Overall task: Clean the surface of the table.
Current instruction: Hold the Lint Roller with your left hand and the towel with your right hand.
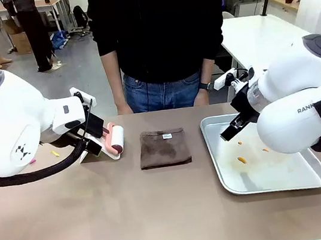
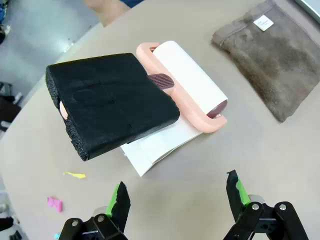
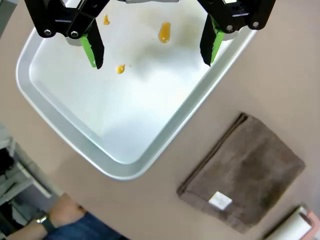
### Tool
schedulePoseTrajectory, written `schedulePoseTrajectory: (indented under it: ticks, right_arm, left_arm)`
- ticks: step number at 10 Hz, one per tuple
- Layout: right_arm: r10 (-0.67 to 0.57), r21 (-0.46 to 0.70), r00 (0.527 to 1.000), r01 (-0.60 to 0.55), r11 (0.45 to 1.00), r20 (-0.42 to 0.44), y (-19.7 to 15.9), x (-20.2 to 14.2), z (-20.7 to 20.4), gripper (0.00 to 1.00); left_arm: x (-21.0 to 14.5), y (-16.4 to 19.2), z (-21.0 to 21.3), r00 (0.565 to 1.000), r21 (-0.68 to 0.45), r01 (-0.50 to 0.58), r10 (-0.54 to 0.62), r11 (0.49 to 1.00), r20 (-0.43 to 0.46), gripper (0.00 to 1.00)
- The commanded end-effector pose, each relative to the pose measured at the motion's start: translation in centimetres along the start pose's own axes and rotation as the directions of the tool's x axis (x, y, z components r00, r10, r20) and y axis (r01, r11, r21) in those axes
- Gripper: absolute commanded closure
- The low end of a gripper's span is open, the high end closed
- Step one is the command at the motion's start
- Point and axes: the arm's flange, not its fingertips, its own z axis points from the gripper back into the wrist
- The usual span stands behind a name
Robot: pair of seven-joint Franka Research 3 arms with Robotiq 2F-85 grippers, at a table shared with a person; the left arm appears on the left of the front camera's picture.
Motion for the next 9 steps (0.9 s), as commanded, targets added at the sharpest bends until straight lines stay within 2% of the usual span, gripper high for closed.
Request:
schedulePoseTrajectory:
  ticks: [1, 9]
  right_arm:
    - [0.000, 0.000, 1.000, 0.000, 1.000, 0.001, -0.01, 0.03, 0.01, 0.00]
    - [0.000, 0.000, 1.000, 0.000, 1.000, 0.001, -0.01, 0.03, 0.01, 0.00]
  left_arm:
    - [0.00, 0.00, 0.00, 1.000, 0.000, 0.000, 0.000, 1.000, 0.000, 0.00]
    - [0.00, 0.00, 0.00, 1.000, 0.000, 0.000, 0.000, 1.000, 0.000, 0.00]
